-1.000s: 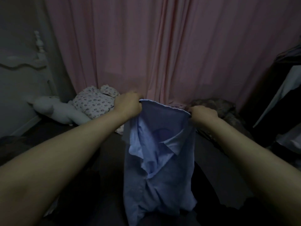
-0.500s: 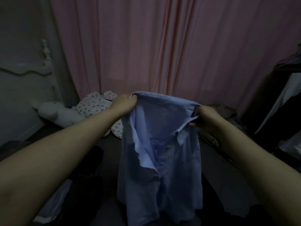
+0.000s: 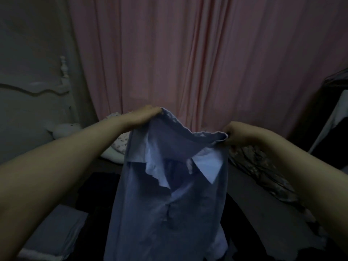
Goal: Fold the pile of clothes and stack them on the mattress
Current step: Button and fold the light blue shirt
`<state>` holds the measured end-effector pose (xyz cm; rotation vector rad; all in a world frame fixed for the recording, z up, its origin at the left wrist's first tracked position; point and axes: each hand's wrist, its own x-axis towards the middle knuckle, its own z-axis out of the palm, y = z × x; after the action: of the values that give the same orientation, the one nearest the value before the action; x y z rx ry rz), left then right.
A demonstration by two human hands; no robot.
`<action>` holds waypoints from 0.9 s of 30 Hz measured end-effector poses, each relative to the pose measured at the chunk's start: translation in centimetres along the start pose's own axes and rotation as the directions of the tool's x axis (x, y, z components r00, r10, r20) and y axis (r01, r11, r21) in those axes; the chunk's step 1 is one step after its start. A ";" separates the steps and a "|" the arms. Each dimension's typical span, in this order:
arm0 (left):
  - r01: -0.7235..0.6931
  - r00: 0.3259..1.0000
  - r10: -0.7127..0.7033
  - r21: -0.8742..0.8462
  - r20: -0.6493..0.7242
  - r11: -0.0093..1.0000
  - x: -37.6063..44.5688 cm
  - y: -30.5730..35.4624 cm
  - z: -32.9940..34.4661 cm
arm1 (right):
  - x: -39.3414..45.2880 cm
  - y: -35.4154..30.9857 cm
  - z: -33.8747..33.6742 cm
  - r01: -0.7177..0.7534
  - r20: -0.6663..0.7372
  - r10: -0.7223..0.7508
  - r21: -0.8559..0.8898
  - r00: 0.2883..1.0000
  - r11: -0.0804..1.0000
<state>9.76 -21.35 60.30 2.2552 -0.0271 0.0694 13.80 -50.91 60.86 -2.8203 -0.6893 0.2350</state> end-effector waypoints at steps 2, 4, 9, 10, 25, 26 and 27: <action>-0.010 0.998 0.008 0.024 0.055 1.000 -0.7 -0.3 -0.9 | 0.0 1.0 -0.2 0.000 -0.075 0.005 0.065 0.997 0.998; -0.013 0.991 0.014 -0.006 0.131 1.000 -1.0 -0.9 -2.0 | -0.1 1.6 -0.3 0.018 -0.116 0.009 0.229 0.993 0.973; -0.191 0.944 0.014 0.513 0.328 0.837 -1.3 -1.7 -2.8 | 0.0 1.7 0.0 0.106 -0.193 0.000 0.538 0.981 0.836; -0.256 0.934 0.010 0.648 0.358 0.717 -1.3 -1.6 -2.6 | 0.2 1.5 0.2 0.124 -0.201 -0.011 0.556 0.980 0.822; -0.291 0.956 0.239 0.423 0.173 0.858 -1.6 -4.0 -1.7 | 2.0 1.0 2.4 0.110 -0.352 -0.023 0.229 0.936 0.967; -0.277 0.961 0.261 0.390 0.095 0.878 -1.7 -4.0 -1.4 | 1.9 1.0 2.5 0.108 -0.349 -0.024 0.224 0.937 0.968; -0.261 0.963 0.268 0.352 0.030 0.899 -1.7 -4.1 -1.0 | 1.8 0.9 2.5 0.104 -0.342 -0.026 0.212 0.939 0.972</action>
<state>8.20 -17.96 57.66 2.5983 -0.3371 0.2608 15.25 -50.36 58.02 -2.5230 -0.6307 -0.1707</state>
